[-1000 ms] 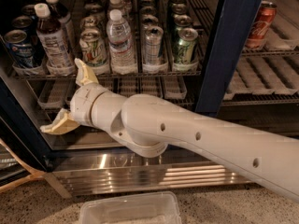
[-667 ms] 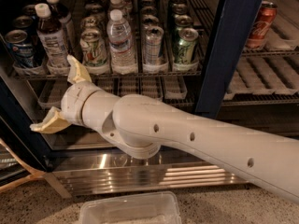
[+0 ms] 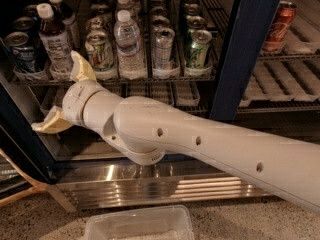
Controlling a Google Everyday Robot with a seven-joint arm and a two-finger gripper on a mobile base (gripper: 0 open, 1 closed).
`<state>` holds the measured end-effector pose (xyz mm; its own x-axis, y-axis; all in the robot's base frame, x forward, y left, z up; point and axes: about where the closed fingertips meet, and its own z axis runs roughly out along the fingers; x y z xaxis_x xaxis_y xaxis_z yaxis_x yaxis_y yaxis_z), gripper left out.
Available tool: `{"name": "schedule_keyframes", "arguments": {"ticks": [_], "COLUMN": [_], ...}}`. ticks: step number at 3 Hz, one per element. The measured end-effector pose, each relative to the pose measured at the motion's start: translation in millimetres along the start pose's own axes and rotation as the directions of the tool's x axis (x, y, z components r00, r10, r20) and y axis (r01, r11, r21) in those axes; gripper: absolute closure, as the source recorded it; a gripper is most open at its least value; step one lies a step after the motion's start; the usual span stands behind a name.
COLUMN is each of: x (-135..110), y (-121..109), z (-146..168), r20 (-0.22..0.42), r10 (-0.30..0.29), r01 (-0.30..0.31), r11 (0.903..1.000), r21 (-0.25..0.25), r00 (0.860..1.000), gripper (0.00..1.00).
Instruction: Pick blue plastic bottle from top shelf of fridge
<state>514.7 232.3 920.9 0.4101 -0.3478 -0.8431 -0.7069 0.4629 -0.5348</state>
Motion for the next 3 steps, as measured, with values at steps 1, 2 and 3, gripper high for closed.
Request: {"name": "schedule_keyframes", "arguments": {"ticks": [1, 2, 3], "x": [-2, -5, -3], "y": [-27, -50, -59], "z": [9, 14, 20], "r20": [-0.020, -0.019, -0.008], "r10": [-0.034, -0.051, -0.048], "r01": [0.035, 0.053, 0.048], "r11": [0.9959, 0.9880, 0.9855], "r21": [0.083, 0.145, 0.163], "r00": [0.999, 0.999, 0.999], "gripper": [0.00, 0.00, 0.00]}}
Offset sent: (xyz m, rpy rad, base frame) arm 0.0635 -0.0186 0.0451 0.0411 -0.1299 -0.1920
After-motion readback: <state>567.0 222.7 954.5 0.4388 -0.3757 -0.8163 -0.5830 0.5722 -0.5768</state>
